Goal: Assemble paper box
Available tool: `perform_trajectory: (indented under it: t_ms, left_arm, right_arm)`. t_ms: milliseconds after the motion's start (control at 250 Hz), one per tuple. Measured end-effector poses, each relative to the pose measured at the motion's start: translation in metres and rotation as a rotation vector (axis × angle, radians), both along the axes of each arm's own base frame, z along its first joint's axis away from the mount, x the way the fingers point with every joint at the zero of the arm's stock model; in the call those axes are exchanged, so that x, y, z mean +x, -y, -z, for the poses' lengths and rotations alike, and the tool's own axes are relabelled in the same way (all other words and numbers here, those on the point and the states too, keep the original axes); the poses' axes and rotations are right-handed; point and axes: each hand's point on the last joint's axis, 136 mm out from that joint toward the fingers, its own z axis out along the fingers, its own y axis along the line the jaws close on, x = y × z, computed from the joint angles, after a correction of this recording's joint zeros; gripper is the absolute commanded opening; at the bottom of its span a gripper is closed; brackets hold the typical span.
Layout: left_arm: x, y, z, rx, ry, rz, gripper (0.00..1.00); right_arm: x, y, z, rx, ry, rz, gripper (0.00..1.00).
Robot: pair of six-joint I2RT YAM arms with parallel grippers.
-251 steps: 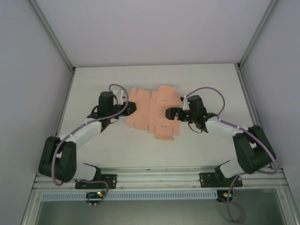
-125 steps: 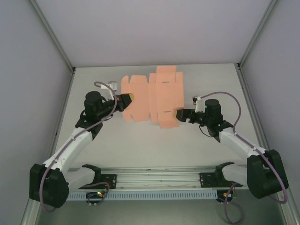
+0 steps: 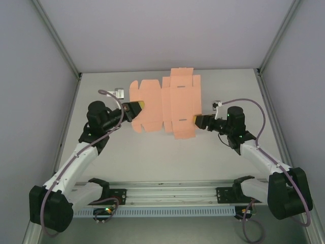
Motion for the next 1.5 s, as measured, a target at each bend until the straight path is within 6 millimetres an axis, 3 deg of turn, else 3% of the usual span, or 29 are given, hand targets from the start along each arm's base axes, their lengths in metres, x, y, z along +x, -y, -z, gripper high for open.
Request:
perform_trajectory:
  t_ms: [232,311,347,367,387,423,443,539,727,879,1010,1190,1346,1497]
  left_arm:
    - [-0.001,-0.001,-0.001,-0.001,0.004,-0.005,0.0]
    - [0.001,-0.004,0.001,0.0,0.001,-0.017,0.0]
    - [0.001,-0.004,0.002,0.002,0.0,-0.02,0.0]
    - [0.002,-0.004,0.002,0.002,-0.001,-0.023,0.12]
    - [0.002,-0.005,0.004,0.006,-0.005,-0.028,0.33]
    - [0.004,-0.007,0.007,0.018,-0.01,-0.04,0.92]
    - [0.004,-0.008,0.009,0.026,-0.017,-0.048,1.0]
    - [0.009,-0.019,0.032,0.107,-0.078,-0.132,1.0]
    - [0.018,-0.077,0.096,0.395,-0.259,-0.431,1.0]
    - [0.021,-0.089,0.106,0.495,-0.309,-0.469,1.0]
    - [0.028,-0.067,0.103,0.451,-0.306,-0.377,1.0]
    - [0.041,-0.013,0.099,0.345,-0.318,-0.185,1.0]
    - [0.051,0.03,0.092,0.294,-0.319,-0.054,1.0]
    - [0.069,0.048,0.093,0.269,-0.338,-0.01,1.0]
  right_arm:
    - [0.001,-0.01,-0.026,0.088,0.057,-0.07,0.2]
    - [-0.001,-0.013,-0.032,0.104,0.075,-0.096,0.01]
    - [-0.002,-0.015,-0.034,0.108,0.082,-0.109,0.0]
    - [-0.003,-0.015,-0.035,0.116,0.076,-0.113,0.0]
    - [-0.003,-0.015,-0.035,0.115,0.079,-0.115,0.0]
    - [-0.004,-0.016,-0.035,0.111,0.078,-0.122,0.0]
    - [-0.004,-0.016,-0.034,0.106,0.079,-0.126,0.0]
    - [-0.004,-0.018,-0.03,0.042,0.059,-0.135,0.0]
    - [-0.008,-0.033,-0.012,-0.263,0.059,-0.161,0.0]
    - [-0.006,-0.044,0.02,-0.551,0.073,-0.209,0.0]
    - [0.004,-0.047,0.049,-0.831,0.129,-0.219,0.0]
    - [0.019,-0.057,0.075,-1.161,0.274,-0.238,0.0]
    - [0.023,-0.066,0.079,-1.227,0.388,-0.224,0.0]
    - [0.021,-0.067,0.08,-1.227,0.444,-0.22,0.0]
